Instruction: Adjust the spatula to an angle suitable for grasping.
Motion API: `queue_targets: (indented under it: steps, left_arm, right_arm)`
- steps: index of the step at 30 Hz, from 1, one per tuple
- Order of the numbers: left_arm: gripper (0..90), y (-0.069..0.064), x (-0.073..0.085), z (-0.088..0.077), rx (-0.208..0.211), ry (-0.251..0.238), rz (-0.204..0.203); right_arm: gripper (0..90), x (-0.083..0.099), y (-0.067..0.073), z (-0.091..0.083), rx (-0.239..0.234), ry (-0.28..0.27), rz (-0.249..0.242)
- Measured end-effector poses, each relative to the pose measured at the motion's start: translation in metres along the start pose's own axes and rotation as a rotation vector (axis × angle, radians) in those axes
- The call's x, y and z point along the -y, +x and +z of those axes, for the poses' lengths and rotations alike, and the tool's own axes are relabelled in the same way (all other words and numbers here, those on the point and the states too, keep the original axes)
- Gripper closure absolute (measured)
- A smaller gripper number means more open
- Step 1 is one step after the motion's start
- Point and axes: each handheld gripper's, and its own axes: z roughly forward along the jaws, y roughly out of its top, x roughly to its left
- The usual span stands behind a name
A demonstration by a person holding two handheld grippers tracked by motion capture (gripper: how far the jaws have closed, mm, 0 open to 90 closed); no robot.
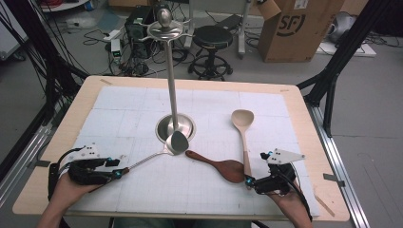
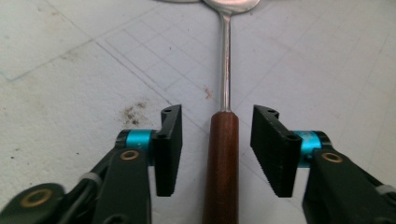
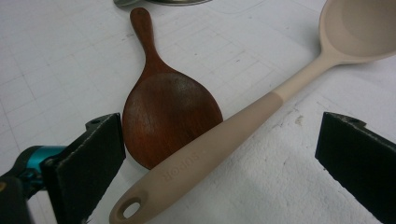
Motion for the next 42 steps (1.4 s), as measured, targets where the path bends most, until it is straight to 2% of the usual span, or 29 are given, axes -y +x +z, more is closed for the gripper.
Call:
queue_targets:
  steps: [7, 18, 24, 42]
  left_arm:
    - [52.0, -0.0011, 0.0011, 0.0025, 0.004, 0.017, 0.023]
    - [59.7, -0.0012, 0.0029, 0.0078, 0.019, 0.053, 0.035]
    - [61.0, -0.0002, 0.0033, 0.0093, 0.020, 0.067, 0.042]
    - [70.4, 0.0014, 0.0036, 0.0098, 0.040, 0.066, 0.036]
  right_arm:
    - [0.6, 0.0001, 0.0000, 0.0000, -0.002, 0.000, -0.002]
    - [0.6, -0.0002, 0.0007, 0.0005, -0.004, -0.001, -0.002]
    - [0.6, -0.0002, 0.0008, 0.0007, -0.006, -0.001, -0.002]
    - [0.6, -0.0004, 0.0005, 0.0015, -0.008, 0.001, -0.004]
